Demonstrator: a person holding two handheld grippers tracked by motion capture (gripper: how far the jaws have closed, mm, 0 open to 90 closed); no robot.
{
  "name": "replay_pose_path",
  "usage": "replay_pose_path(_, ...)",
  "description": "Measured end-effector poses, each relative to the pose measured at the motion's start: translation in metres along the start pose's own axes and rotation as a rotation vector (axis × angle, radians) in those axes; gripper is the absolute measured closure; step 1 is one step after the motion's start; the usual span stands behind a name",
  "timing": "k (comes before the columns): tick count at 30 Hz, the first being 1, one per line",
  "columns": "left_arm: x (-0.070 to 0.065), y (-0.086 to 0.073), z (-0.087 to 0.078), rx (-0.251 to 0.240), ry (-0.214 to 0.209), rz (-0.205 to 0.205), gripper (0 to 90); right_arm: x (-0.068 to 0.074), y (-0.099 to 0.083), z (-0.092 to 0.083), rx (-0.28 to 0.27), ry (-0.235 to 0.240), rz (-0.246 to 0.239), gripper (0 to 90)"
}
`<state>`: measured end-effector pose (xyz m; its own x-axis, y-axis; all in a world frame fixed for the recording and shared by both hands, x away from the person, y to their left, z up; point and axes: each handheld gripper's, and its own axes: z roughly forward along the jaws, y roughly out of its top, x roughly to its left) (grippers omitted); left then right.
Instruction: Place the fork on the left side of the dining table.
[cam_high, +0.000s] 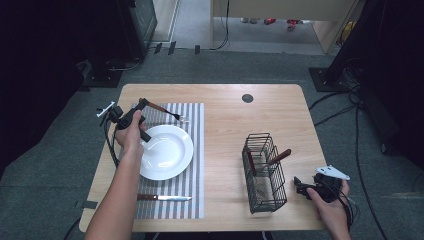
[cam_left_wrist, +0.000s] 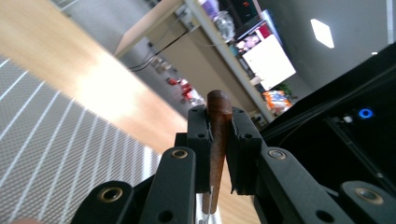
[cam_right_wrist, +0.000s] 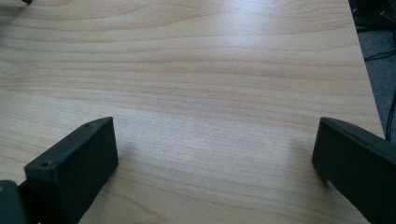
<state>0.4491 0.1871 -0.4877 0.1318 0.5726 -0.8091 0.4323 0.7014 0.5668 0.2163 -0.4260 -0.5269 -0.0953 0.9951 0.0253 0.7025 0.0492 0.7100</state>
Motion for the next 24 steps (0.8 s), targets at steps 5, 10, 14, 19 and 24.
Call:
replay_pose_path(5,0.009,-0.003,0.001,-0.03,0.015,-0.009,82.3,0.0,0.0,0.0,0.0,0.0,0.0,0.0)
replay_pose_path(10,0.014,-0.005,0.002,-0.046,0.091,-0.005,79.3,0.0,0.0,0.0,0.0,0.0,0.0,0.0)
replay_pose_path(14,0.017,-0.004,0.004,0.001,0.135,-0.032,67.4,0.0,0.0,0.0,0.0,0.0,0.0,0.0)
replay_pose_path(19,0.014,-0.004,0.009,0.058,0.212,0.033,52.5,0.0,0.0,0.0,0.0,0.0,0.0,0.0)
replay_pose_path(24,0.008,-0.003,0.016,0.144,0.304,0.118,40.5,0.0,0.0,0.0,0.0,0.0,0.0,0.0)
